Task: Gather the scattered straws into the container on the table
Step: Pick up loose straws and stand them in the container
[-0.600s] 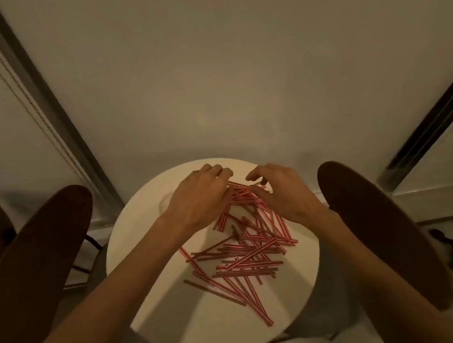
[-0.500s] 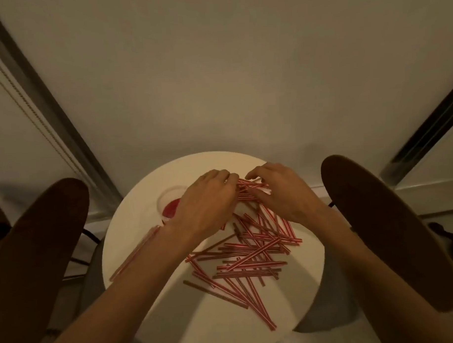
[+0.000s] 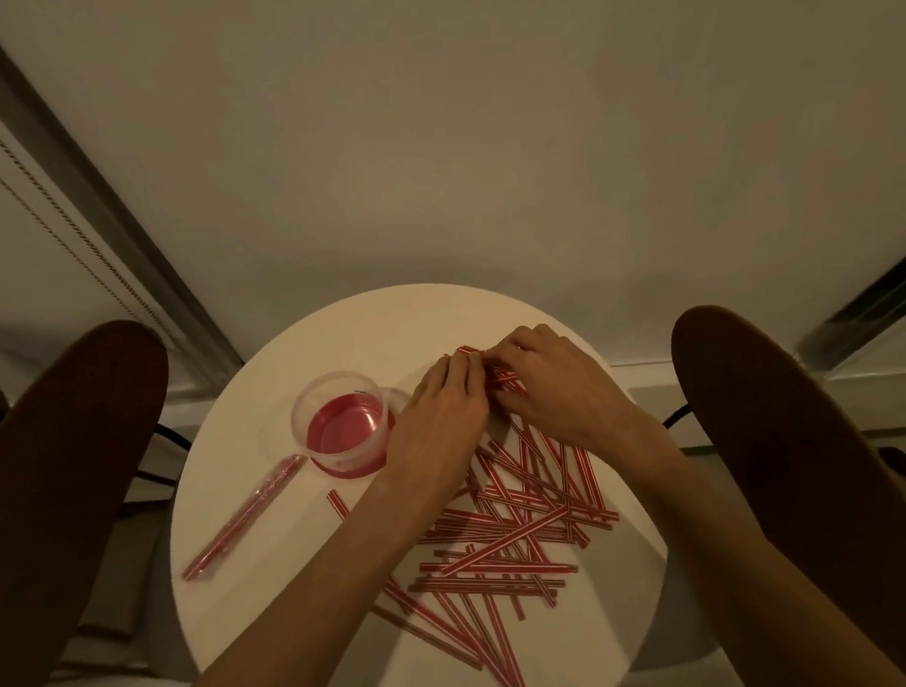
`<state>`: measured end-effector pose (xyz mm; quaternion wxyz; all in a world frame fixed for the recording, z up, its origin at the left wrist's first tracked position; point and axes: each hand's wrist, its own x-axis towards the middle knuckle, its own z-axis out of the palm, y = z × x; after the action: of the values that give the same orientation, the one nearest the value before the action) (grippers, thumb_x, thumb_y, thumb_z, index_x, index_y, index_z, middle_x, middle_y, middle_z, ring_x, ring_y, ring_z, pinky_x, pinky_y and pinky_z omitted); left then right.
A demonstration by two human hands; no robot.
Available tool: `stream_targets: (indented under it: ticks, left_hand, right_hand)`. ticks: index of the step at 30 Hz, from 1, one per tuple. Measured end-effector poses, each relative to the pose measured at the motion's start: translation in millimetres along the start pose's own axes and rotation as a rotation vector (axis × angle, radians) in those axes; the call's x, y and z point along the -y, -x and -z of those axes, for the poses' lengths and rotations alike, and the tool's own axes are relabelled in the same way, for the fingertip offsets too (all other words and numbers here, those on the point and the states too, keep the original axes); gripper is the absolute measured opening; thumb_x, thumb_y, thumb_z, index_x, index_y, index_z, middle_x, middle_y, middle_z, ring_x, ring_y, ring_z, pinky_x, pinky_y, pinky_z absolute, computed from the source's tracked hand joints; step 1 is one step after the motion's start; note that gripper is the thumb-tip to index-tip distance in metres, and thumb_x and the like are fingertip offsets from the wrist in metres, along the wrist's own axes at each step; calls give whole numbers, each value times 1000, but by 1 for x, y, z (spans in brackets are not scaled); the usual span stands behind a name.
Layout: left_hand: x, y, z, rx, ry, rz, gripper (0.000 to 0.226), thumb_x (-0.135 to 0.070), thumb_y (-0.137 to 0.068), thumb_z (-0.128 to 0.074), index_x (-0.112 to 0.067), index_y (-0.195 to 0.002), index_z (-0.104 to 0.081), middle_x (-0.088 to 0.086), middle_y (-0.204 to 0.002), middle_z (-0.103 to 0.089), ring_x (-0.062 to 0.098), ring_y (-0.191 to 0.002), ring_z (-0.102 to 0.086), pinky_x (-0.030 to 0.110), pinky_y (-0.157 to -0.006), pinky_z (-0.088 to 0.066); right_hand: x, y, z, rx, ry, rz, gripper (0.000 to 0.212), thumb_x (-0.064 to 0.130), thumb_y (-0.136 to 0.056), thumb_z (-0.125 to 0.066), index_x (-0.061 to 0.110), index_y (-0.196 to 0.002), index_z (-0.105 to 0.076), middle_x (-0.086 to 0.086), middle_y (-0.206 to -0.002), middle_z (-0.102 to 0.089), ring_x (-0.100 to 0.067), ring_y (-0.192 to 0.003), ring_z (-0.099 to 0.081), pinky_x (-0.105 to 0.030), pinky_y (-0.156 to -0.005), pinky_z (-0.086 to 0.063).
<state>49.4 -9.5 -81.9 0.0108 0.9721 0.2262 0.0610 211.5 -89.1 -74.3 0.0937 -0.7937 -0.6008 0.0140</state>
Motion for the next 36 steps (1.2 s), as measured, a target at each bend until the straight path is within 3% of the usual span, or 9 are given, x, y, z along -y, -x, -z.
stream_targets:
  ticks: [6, 13, 16, 19, 21, 24, 31, 33, 36]
  left_hand:
    - [-6, -7, -4, 18, 1, 47, 68, -3, -98, -71, -3, -159, -41, 15, -156, -48, 30, -144, -47, 37, -117, -47]
    - [-8, -9, -1, -20, 31, 105, 61, -6, -101, -68, -10, -157, -44, 12, -157, -48, 28, -145, -46, 37, -110, -49]
    - [-10, -4, -1, -27, 39, 134, 60, -3, -94, -75, -8, -150, -52, 12, -151, -55, 29, -140, -51, 37, -106, -52]
    - [-15, 6, -3, -89, 90, 150, 59, 0, -77, -90, -5, -132, -68, 14, -129, -70, 32, -119, -65, 40, -89, -61]
    - [-20, 12, -5, -210, 192, 170, 47, -1, -81, -87, -6, -126, -72, 13, -120, -72, 31, -109, -67, 40, -80, -62]
    - [-24, 18, 0, -260, 470, 277, 22, -13, -104, -67, -14, -126, -73, 4, -117, -74, 22, -103, -67, 36, -85, -60]
    - [-17, 18, 17, -229, 821, 482, 26, -26, -111, -60, -14, -127, -76, -11, -104, -76, -6, -83, -66, 2, -77, -51]
    - [-16, 16, 16, -209, 912, 525, 31, -33, -112, -56, -16, -133, -73, -12, -111, -77, -3, -92, -71, 8, -86, -56]
    - [-19, 11, 21, -214, 1245, 577, 32, -32, -113, -53, -19, -134, -74, -5, -116, -81, 7, -105, -78, 31, -96, -64]
  right_hand:
    - [-2, 0, -2, 11, -102, -3, 33, 32, -107, -60, 25, -139, -66, 0, -130, -66, -21, -121, -60, -42, -98, -55]
    - [-1, 1, -7, 16, -116, -22, 28, 24, -107, -61, 20, -133, -69, -4, -123, -69, -23, -110, -64, -41, -93, -57]
    - [3, -3, -9, 21, -108, -38, 21, 22, -107, -59, 18, -123, -73, -6, -110, -71, -25, -97, -66, -39, -83, -57]
    - [7, -5, -7, 14, -128, -81, 20, 21, -104, -61, 20, -116, -77, -5, -105, -76, -26, -92, -70, -40, -79, -59]
    - [9, -5, -4, 6, -171, -114, 21, 24, -101, -64, 23, -115, -79, -3, -105, -79, -26, -95, -72, -45, -83, -62]
    - [7, -5, -2, -6, -250, -159, 16, 33, -101, -72, 27, -113, -82, 4, -104, -81, -17, -96, -74, -40, -84, -64]
    - [4, -7, 10, -64, -594, -287, 15, 35, -94, -82, 26, -106, -85, 14, -96, -81, 7, -80, -71, -19, -85, -61]
    - [7, -4, 15, -67, -718, -316, 12, 33, -94, -83, 27, -104, -85, 16, -94, -81, 3, -85, -75, -25, -88, -63]
    - [14, 0, 24, -42, -910, -336, 6, 27, -96, -81, 30, -100, -85, 14, -92, -82, -1, -90, -78, -32, -91, -65]
